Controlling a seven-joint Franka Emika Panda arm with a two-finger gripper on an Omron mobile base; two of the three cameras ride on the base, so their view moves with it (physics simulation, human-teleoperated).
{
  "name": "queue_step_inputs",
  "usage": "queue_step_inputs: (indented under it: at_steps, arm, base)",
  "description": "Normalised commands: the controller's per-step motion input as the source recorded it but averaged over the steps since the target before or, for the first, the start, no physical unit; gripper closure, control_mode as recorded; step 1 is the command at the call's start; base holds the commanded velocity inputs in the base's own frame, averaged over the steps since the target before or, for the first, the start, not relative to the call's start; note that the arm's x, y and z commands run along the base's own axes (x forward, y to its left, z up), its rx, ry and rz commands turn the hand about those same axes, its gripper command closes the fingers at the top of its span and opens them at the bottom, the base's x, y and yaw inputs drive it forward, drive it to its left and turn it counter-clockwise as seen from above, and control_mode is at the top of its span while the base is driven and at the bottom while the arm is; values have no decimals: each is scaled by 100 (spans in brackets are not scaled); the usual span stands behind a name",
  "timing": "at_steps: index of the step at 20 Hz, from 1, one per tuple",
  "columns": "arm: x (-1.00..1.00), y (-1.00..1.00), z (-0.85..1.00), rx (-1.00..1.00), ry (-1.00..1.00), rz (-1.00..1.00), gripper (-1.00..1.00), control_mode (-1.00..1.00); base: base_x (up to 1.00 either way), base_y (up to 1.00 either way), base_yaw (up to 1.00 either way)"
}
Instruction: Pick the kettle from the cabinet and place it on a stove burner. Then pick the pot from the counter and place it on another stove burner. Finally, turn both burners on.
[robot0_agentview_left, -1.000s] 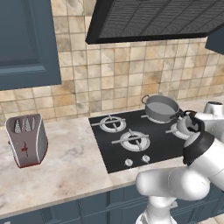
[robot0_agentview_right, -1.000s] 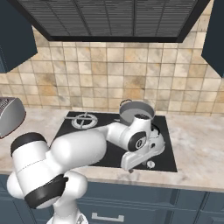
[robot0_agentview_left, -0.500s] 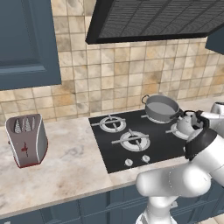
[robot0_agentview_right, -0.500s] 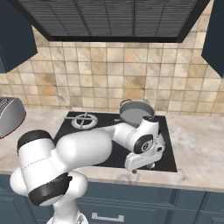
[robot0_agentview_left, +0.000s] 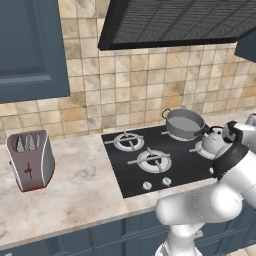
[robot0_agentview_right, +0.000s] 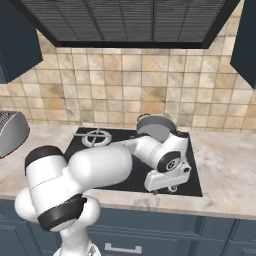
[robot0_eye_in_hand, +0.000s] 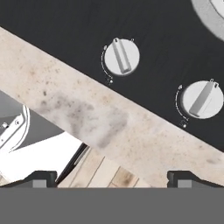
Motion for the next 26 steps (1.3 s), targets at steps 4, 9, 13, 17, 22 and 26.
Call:
queue_step_inputs:
  at_steps: [4, 9, 13, 17, 22, 26]
  arm:
    - [3, 0, 0, 0, 0, -14, -100, -100]
    - [13, 1, 0, 0, 0, -15, -100, -100]
    - [19, 11, 0, 0, 0, -15, -100, -100]
    - [17, 3, -4, 0, 0, -10, -100, -100]
    - [16, -1, -16, 0, 0, -7, -100, -100]
    - [19, -7, -16, 0, 0, -4, -100, -100]
  base:
    - [0, 0, 0]
    - [0, 0, 0]
    - [0, 0, 0]
    - [0, 0, 0]
    - [0, 0, 0]
    - [0, 0, 0]
